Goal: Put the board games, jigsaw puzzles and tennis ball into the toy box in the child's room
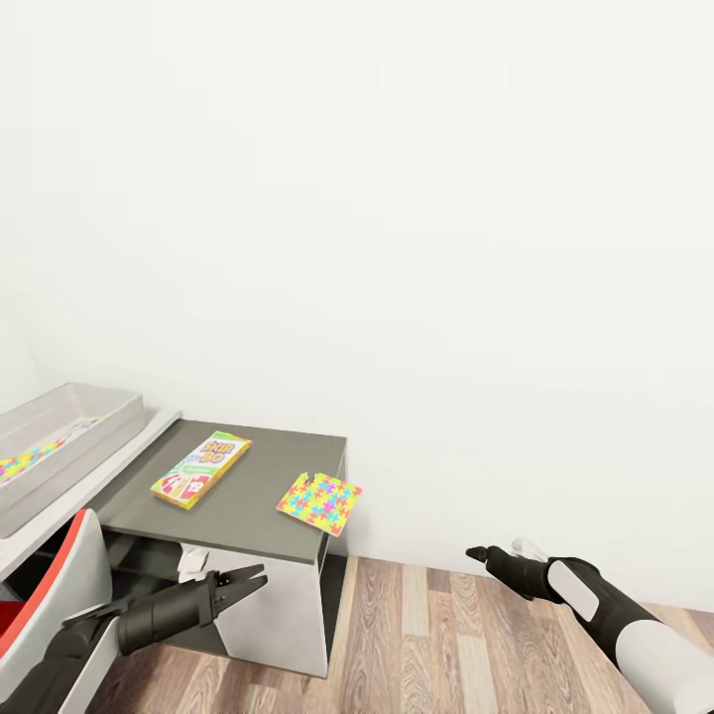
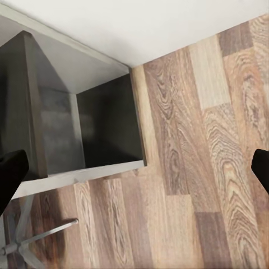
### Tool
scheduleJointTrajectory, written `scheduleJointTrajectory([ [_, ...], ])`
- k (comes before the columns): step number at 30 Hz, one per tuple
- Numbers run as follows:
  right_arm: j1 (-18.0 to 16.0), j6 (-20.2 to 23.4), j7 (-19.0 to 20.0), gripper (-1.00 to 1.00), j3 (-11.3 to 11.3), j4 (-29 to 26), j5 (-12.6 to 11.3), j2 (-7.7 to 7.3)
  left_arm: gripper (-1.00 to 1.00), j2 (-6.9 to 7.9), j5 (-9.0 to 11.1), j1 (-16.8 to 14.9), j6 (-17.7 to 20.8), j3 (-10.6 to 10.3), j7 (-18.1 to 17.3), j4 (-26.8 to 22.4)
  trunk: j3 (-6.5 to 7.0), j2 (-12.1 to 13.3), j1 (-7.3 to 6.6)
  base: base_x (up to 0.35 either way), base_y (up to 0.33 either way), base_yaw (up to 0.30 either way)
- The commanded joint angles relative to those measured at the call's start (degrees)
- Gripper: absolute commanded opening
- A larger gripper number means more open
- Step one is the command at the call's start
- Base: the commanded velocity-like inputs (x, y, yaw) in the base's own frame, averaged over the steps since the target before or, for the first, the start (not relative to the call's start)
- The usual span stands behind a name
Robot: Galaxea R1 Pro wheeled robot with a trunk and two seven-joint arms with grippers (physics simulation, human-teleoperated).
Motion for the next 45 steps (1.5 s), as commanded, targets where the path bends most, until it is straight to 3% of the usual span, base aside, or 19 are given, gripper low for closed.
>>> scheduleJointTrajectory([
  [1,0.0,0.1,0.1,1.0,0.2,0.0,-0.1,-0.03,1.0,0.01,0.2,0.0,0.6,0.0,-0.1,0.0,-0.07,-0.1,0.0,-0.011,0.001,0.0],
  [45,-0.1,0.1,0.2,1.0,0.1,0.0,-0.4,0.33,1.0,0.09,0.4,0.0,0.5,0.1,-0.2,0.0,-0.07,-0.1,0.0,0.023,0.018,0.0],
])
